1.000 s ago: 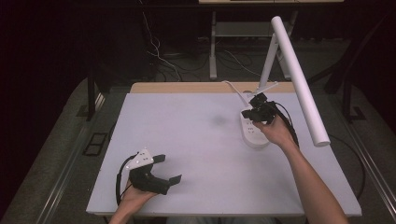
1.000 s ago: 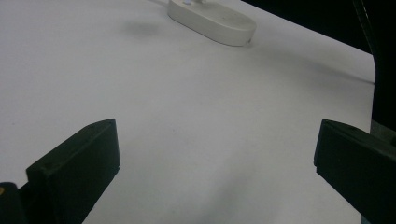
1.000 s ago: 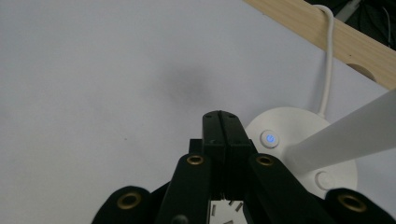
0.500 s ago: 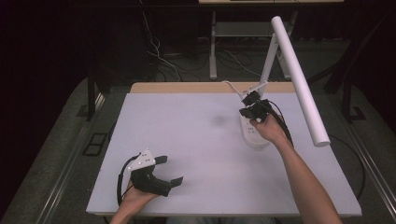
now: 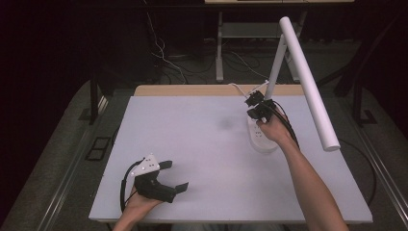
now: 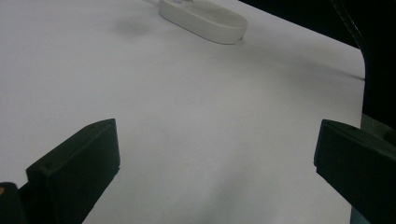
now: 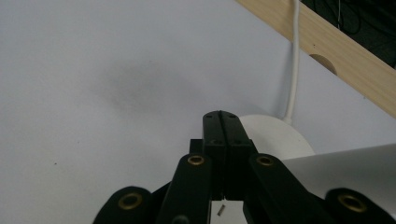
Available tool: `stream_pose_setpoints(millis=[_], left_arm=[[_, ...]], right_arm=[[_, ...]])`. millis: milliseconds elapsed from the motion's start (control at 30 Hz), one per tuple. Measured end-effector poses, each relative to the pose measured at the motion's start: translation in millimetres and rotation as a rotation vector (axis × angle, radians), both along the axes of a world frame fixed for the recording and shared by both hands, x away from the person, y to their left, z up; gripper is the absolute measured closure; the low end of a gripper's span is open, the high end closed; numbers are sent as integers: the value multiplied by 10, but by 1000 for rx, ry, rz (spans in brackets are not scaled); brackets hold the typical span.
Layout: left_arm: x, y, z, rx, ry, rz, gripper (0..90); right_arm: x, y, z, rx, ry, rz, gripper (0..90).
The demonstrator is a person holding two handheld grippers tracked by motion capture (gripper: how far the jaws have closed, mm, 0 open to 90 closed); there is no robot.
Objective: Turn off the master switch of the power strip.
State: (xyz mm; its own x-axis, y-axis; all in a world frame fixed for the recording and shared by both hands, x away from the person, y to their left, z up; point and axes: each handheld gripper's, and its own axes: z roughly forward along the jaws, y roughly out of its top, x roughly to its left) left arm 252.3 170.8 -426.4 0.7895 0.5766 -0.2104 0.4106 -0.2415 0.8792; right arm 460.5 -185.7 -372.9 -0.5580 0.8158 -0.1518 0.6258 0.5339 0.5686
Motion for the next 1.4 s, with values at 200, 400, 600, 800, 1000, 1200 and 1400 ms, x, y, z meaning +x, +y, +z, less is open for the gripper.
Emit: stream_pose_setpoints(millis=[200,400,600,800,1000,1200,1400], left_arm=[[-2,4,2,-1,0,-2,0],[-2,7,1,-2,0,-3,0],[0,15,3,1,-4,-6,0],[-3,14,4,0,-4,-10,0],[-5,13,3,-1,-1,-9,0],[-4,11,2,-1,0,-9,0],[-5,12,3,-1,-1,-9,0]], right_arm=[[40,100,-37,-75,13,-20,891],[96,161,-101,-141,22,-37,891],[143,218,-148,-176,29,-46,891],[175,242,-205,-216,30,-66,891],[188,249,-245,-251,30,-79,891],[190,255,-270,-270,36,-91,891],[187,246,-289,-273,46,-105,891]])
